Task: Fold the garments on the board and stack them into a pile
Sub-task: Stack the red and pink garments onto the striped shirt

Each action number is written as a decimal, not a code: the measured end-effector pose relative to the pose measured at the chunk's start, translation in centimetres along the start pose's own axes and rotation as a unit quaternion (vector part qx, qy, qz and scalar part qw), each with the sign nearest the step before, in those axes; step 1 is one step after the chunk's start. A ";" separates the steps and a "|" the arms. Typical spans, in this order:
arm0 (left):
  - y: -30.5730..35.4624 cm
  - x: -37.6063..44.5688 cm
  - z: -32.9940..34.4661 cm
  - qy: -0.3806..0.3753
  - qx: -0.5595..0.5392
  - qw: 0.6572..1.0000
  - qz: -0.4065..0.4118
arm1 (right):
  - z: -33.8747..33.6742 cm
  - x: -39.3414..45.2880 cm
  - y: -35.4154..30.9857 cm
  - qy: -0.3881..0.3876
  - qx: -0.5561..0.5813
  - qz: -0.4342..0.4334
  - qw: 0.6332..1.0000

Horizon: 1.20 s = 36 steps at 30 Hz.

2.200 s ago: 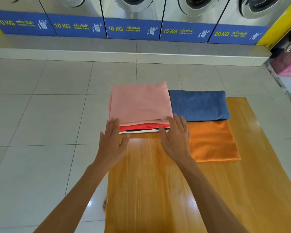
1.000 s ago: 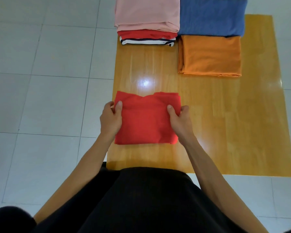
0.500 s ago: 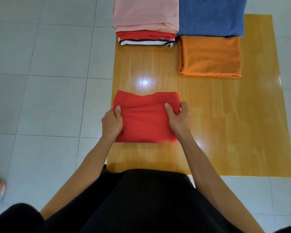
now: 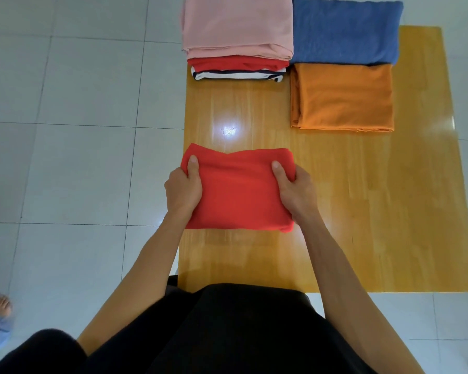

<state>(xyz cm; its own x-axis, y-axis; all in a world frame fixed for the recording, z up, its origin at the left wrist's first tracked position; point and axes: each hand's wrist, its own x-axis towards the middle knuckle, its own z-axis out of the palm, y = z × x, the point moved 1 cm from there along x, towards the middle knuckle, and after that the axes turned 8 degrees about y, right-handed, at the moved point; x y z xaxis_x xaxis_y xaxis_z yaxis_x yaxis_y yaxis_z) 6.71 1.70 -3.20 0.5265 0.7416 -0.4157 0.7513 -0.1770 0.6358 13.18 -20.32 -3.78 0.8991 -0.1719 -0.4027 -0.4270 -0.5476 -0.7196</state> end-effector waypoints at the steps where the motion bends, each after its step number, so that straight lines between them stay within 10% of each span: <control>1: 0.7 0.6 -0.2 0.003 0.003 1.000 0.006 | -0.1 0.6 -0.6 0.010 -0.009 -0.012 1.000; 22: 25.9 21.8 -3.4 -0.075 -0.178 0.977 0.094 | -1.1 21.4 -27.5 0.008 0.113 -0.128 0.985; 36: 26.2 26.8 3.0 -0.007 0.027 0.985 0.170 | 2.5 27.9 -24.4 0.113 -0.065 -0.194 0.972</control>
<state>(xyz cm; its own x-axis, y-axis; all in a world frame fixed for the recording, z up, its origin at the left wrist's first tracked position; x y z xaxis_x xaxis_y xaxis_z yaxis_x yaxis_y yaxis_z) 41.69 15.02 0.34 0.7572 0.6239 -0.1936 0.5500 -0.4491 0.7041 48.47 -9.72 1.08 0.9946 -0.0991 0.0299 -0.0487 -0.7032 -0.7093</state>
